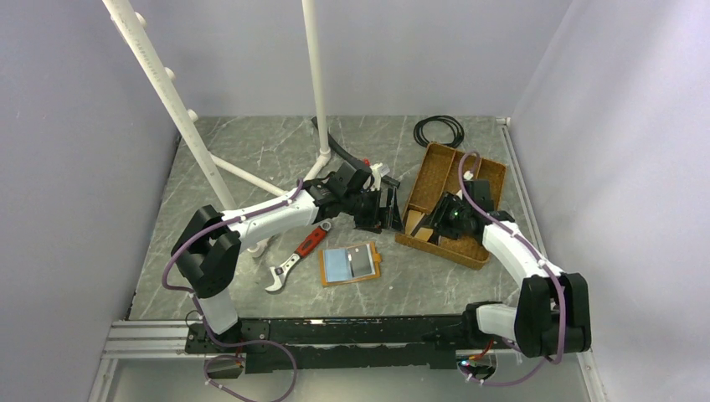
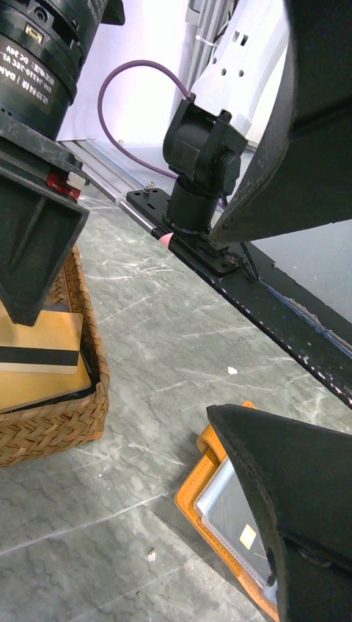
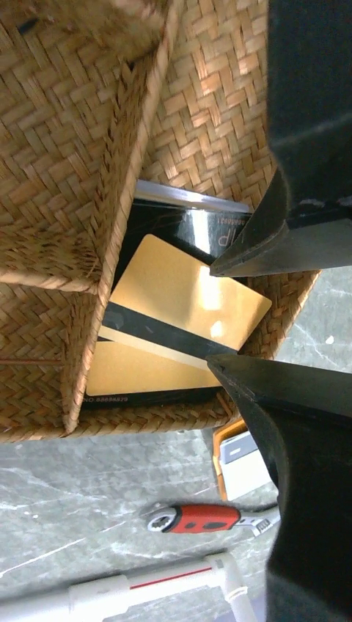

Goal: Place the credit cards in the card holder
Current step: Pick up the credit card from the storage box.

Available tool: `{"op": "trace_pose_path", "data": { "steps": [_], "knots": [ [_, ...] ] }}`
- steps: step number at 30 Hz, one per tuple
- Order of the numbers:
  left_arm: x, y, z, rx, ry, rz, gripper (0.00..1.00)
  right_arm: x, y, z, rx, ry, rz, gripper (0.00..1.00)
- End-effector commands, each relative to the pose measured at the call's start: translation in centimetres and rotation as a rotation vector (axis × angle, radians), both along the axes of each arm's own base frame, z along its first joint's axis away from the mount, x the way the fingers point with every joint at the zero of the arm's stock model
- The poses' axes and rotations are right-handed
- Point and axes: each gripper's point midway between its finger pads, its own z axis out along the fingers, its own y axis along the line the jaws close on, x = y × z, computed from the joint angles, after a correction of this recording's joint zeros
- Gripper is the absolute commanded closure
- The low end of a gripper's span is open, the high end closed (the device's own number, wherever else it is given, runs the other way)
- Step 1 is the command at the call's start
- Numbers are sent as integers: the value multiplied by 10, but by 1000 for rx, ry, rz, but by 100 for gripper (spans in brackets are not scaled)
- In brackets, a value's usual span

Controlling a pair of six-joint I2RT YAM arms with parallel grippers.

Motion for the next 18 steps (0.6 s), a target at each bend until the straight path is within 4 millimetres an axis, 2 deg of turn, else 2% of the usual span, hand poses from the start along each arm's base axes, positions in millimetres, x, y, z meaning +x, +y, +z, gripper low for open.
{"op": "trace_pose_path", "data": {
  "steps": [1,5,8,14,18],
  "knots": [
    [-3,-3,24,-55,-36,-16,14,7,-11,18,-24,-89,-13,54],
    [-3,-5,24,-60,-32,-18,15,4,-20,15,12,-91,-47,53],
    [-3,-3,25,-59,-34,-17,15,5,-27,13,109,-107,-66,53],
    [-6,-4,27,-69,-23,-27,15,8,-16,5,319,-135,-45,48],
    [-8,-4,31,-80,-24,-31,15,11,-14,-2,372,-151,-50,48]
  ]
}}
